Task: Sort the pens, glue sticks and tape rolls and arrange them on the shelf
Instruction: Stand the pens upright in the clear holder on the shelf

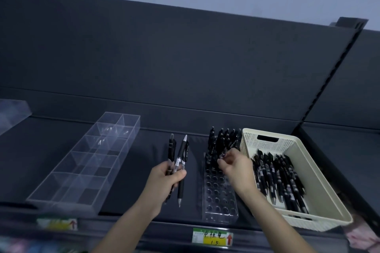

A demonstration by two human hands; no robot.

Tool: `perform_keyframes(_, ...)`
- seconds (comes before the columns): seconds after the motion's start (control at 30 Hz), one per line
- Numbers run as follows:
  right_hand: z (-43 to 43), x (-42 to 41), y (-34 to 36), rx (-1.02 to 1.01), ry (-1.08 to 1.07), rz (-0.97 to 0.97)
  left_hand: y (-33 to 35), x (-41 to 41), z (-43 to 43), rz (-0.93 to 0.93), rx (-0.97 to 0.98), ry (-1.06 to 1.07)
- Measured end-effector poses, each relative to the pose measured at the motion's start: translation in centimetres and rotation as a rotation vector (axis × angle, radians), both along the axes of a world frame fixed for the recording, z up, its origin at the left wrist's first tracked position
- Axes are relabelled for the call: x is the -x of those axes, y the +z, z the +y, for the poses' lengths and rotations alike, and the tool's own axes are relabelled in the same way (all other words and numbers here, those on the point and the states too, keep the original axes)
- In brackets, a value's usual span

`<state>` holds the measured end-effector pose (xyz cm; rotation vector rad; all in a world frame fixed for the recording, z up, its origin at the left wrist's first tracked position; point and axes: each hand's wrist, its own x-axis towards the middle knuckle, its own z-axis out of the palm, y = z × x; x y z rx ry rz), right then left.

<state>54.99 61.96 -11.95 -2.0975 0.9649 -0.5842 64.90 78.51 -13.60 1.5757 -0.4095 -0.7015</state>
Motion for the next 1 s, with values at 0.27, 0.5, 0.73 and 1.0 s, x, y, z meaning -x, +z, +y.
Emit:
perform_keyframes(0.27,2.2,-1.7,-2.5,0.148,-0.004,0.201,-0.6,-0.6,0.0,-0.005,-0.008,-0.015)
perform_keyframes(0.5,2.3,-1.7,-3.5,0.171,-0.038,0.200,-0.7,-0.7,-0.1,-0.001,-0.011,-0.012)
perform_keyframes(0.73,2.1,-1.4,-3.6,0.150,-0.025,0.178,-0.2,-0.3,-0.5,0.018,0.022,-0.023)
perform_keyframes(1.0,2.7,0.4,-1.2,0.025,-0.030,-0.126,0.4,0.7,-1.4,0.075,0.070,-0.032)
